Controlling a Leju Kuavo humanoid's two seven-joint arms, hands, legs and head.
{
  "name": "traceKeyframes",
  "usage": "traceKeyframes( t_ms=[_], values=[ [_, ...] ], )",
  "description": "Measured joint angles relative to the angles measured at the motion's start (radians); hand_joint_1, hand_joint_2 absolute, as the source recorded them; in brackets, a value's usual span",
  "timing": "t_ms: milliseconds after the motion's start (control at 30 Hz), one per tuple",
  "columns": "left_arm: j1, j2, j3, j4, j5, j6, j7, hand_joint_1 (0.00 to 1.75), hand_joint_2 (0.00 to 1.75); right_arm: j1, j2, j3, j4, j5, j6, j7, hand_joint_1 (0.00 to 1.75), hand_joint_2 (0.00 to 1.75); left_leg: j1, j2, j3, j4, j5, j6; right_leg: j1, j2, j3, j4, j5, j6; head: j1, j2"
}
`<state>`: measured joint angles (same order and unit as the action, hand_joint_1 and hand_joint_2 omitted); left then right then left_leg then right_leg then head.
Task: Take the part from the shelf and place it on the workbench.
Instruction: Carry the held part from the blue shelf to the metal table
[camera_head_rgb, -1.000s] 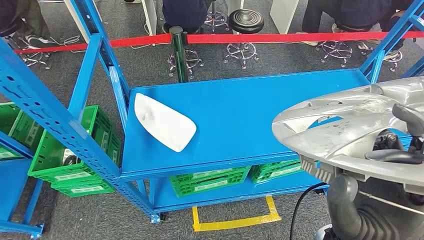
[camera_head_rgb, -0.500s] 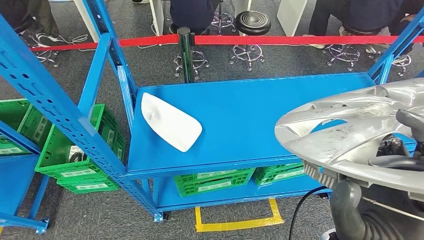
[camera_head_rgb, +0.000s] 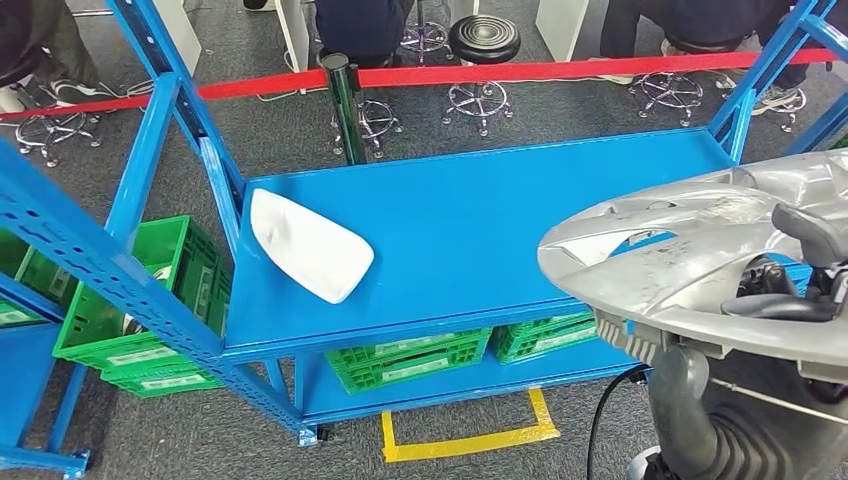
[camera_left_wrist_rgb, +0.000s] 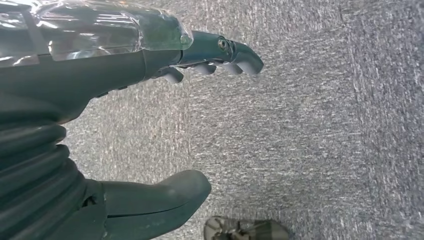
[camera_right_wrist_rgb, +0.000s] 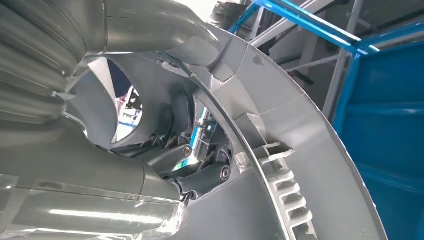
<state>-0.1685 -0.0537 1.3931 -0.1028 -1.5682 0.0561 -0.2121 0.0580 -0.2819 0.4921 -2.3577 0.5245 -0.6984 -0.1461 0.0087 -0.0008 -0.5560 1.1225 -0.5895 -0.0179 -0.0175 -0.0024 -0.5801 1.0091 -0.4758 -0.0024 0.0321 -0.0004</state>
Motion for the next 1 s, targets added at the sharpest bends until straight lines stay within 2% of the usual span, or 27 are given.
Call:
traceKeyframes(
  t_ms=[33, 67, 167, 200, 233, 267, 333, 367, 400, 433, 467, 533, 567, 600, 667, 733, 767, 800, 867, 900, 933, 967, 1000],
  values=[
    [-0.001, 0.000, 0.000, 0.000, 0.000, 0.000, 0.000, 0.00, 1.75, 0.000, 0.000, 0.000, 0.000, 0.000, 0.000, 0.000, 1.75, 1.75, -0.001, -0.001, 0.030, -0.062, 0.023, 0.004, 0.001, 0.001, -0.001, 0.002, 0.001, 0.004, -0.001, 0.000],
    [-0.002, 0.001, 0.000, 0.000, 0.000, 0.000, 0.000, 0.00, 1.75, -0.001, 0.000, 0.000, 0.000, 0.000, 0.000, 0.000, 1.75, 1.75, -0.003, -0.002, 0.046, -0.099, 0.034, 0.007, 0.002, 0.002, -0.003, 0.003, 0.004, 0.008, -0.002, 0.000],
    [-0.001, 0.001, 0.000, 0.001, 0.000, 0.000, 0.000, 0.00, 1.75, -0.001, 0.000, 0.000, 0.000, 0.000, 0.000, 0.000, 1.75, 1.75, -0.007, -0.004, 0.045, -0.119, 0.046, 0.023, 0.000, 0.003, -0.006, -0.001, 0.014, 0.028, -0.001, 0.000],
    [-0.002, 0.001, 0.000, 0.001, 0.000, 0.000, 0.000, 0.00, 1.75, 0.000, 0.000, 0.000, 0.000, 0.000, 0.000, 0.000, 1.75, 1.75, -0.006, -0.004, 0.042, -0.121, 0.053, 0.030, -0.001, 0.004, -0.010, 0.002, 0.010, 0.034, -0.001, 0.000],
    [-0.003, 0.000, 0.000, 0.001, 0.000, 0.000, 0.000, 0.00, 1.75, 0.000, 0.000, 0.000, 0.000, 0.000, 0.000, 0.000, 1.75, 1.75, -0.005, -0.003, 0.038, -0.124, 0.060, 0.038, -0.002, 0.004, -0.017, 0.018, -0.008, 0.039, 0.002, 0.000],
    [-0.004, 0.000, 0.000, 0.001, 0.000, 0.000, 0.000, 0.00, 1.75, 0.000, -0.001, 0.000, 0.000, 0.000, 0.000, 0.000, 1.75, 1.75, -0.003, -0.002, 0.033, -0.126, 0.067, 0.044, -0.002, 0.005, -0.031, 0.053, -0.039, 0.043, 0.007, 0.000],
    [-0.004, 0.001, 0.000, 0.001, 0.000, 0.000, 0.000, 0.00, 1.75, 0.001, -0.002, 0.000, 0.000, 0.000, 0.000, 0.000, 1.75, 1.75, -0.004, -0.001, 0.020, -0.125, 0.077, 0.051, -0.001, 0.004, -0.071, 0.174, -0.124, 0.048, 0.021, 0.000],
    [-0.004, 0.001, 0.000, 0.001, 0.000, 0.000, 0.000, 0.00, 1.75, 0.001, -0.002, 0.000, 0.000, 0.000, 0.000, 0.000, 1.75, 1.75, -0.006, -0.001, 0.013, -0.125, 0.082, 0.053, -0.001, 0.004, -0.088, 0.233, -0.153, 0.049, 0.026, 0.000],
    [-0.004, 0.000, 0.000, 0.001, 0.000, 0.000, 0.000, 0.00, 1.75, 0.002, -0.002, 0.000, 0.000, 0.000, 0.000, 0.000, 1.75, 1.75, -0.009, -0.001, 0.006, -0.124, 0.086, 0.054, -0.001, 0.004, -0.093, 0.267, -0.165, 0.047, 0.029, 0.000],
    [-0.004, 0.000, 0.000, 0.001, 0.000, 0.000, 0.000, 0.00, 1.75, 0.002, -0.002, 0.000, 0.000, -0.001, 0.000, 0.000, 1.75, 1.75, -0.012, -0.001, 0.001, -0.124, 0.090, 0.054, 0.000, 0.004, -0.080, 0.265, -0.156, 0.044, 0.033, 0.000],
    [-0.003, 0.000, 0.000, 0.001, 0.000, 0.000, 0.000, 0.00, 1.75, 0.002, -0.002, 0.000, 0.000, -0.001, 0.000, 0.000, 1.75, 1.75, -0.016, -0.001, -0.003, -0.124, 0.094, 0.054, 0.002, 0.004, -0.049, 0.223, -0.131, 0.037, 0.036, 0.000],
    [-0.004, -0.001, 0.000, 0.001, 0.000, 0.000, 0.001, 0.00, 1.75, 0.000, -0.002, 0.000, 0.000, -0.001, 0.000, 0.000, 1.75, 1.75, -0.022, -0.002, -0.006, -0.124, 0.098, 0.052, 0.010, 0.004, 0.040, 0.081, -0.077, 0.017, 0.040, 0.000],
    [-0.004, -0.002, 0.000, 0.001, 0.000, 0.000, 0.001, 0.00, 1.75, -0.001, -0.002, 0.000, 0.000, -0.001, 0.000, 0.000, 1.75, 1.75, -0.023, -0.001, -0.008, -0.123, 0.101, 0.048, 0.014, 0.003, 0.075, 0.022, -0.063, 0.008, 0.040, 0.000],
    [-0.004, -0.003, 0.000, 0.001, 0.000, 0.001, 0.001, 0.00, 1.75, -0.003, -0.003, 0.000, 0.000, -0.001, 0.000, 0.000, 1.75, 1.75, -0.023, 0.000, -0.010, -0.122, 0.104, 0.044, 0.018, 0.003, 0.094, -0.014, -0.059, 0.002, 0.038, 0.000],
    [-0.005, -0.003, 0.000, 0.001, 0.000, 0.001, 0.002, 0.00, 1.75, -0.004, -0.003, 0.000, 0.000, -0.003, 0.000, -0.001, 1.75, 1.75, -0.022, 0.002, -0.015, -0.122, 0.112, 0.033, 0.021, 0.003, 0.098, -0.035, -0.057, -0.003, 0.037, 0.000],
    [-0.004, -0.002, 0.000, 0.001, 0.000, 0.002, 0.002, 0.00, 1.75, -0.005, -0.002, 0.000, 0.000, -0.007, 0.000, -0.004, 1.75, 1.75, -0.020, 0.002, -0.023, -0.110, 0.100, 0.021, 0.017, -0.001, 0.095, -0.049, -0.044, -0.011, 0.037, 0.000],
    [-0.004, -0.001, 0.000, 0.002, -0.001, 0.003, 0.002, 0.00, 1.75, -0.005, -0.002, 0.000, 0.000, -0.010, 0.000, -0.006, 1.75, 1.75, -0.019, 0.002, -0.034, -0.083, 0.075, 0.015, 0.014, -0.003, 0.092, -0.055, -0.035, -0.016, 0.033, 0.000],
    [-0.004, 0.000, 0.000, 0.002, -0.001, 0.004, 0.000, 0.00, 1.75, -0.005, -0.002, 0.000, 0.000, -0.012, 0.000, -0.009, 1.75, 1.75, -0.016, 0.001, -0.053, -0.036, 0.037, 0.009, 0.012, -0.005, 0.087, -0.059, -0.029, -0.019, 0.026, 0.000],
    [-0.004, 0.002, 0.000, 0.003, -0.001, 0.008, -0.004, 0.00, 1.75, -0.005, -0.001, 0.000, 0.000, -0.020, 0.000, -0.014, 1.75, 1.75, -0.008, 0.000, -0.097, 0.088, -0.037, -0.003, 0.012, -0.007, 0.073, -0.056, -0.020, -0.022, 0.013, 0.000],
    [-0.004, 0.004, 0.000, 0.003, -0.001, 0.011, -0.008, 0.00, 1.75, -0.005, -0.001, 0.000, 0.001, -0.026, 0.000, -0.018, 1.75, 1.75, -0.004, 0.000, -0.108, 0.130, -0.053, -0.009, 0.012, -0.007, 0.065, -0.052, -0.018, -0.021, 0.009, 0.000],
    [-0.004, 0.006, 0.000, 0.004, -0.001, 0.014, -0.011, 0.00, 1.75, -0.006, 0.000, 0.001, 0.002, -0.035, 0.000, -0.021, 1.75, 1.75, -0.001, 0.000, -0.103, 0.139, -0.049, -0.013, 0.011, -0.008, 0.057, -0.046, -0.015, -0.019, 0.007, 0.000],
    [-0.004, 0.008, 0.000, 0.004, -0.001, 0.017, -0.015, 0.00, 1.75, -0.008, 0.000, 0.001, 0.004, -0.044, 0.000, -0.023, 1.75, 1.75, 0.003, 0.001, -0.080, 0.112, -0.029, -0.016, 0.011, -0.008, 0.049, -0.040, -0.014, -0.017, 0.006, 0.000],
    [-0.005, 0.011, 0.000, 0.004, -0.001, 0.019, -0.019, 0.00, 1.75, -0.011, 0.000, 0.001, 0.006, -0.055, 0.000, -0.025, 1.75, 1.75, 0.006, 0.001, -0.041, 0.054, 0.001, -0.018, 0.010, -0.008, 0.042, -0.032, -0.013, -0.015, 0.004, 0.000]
  ],
)
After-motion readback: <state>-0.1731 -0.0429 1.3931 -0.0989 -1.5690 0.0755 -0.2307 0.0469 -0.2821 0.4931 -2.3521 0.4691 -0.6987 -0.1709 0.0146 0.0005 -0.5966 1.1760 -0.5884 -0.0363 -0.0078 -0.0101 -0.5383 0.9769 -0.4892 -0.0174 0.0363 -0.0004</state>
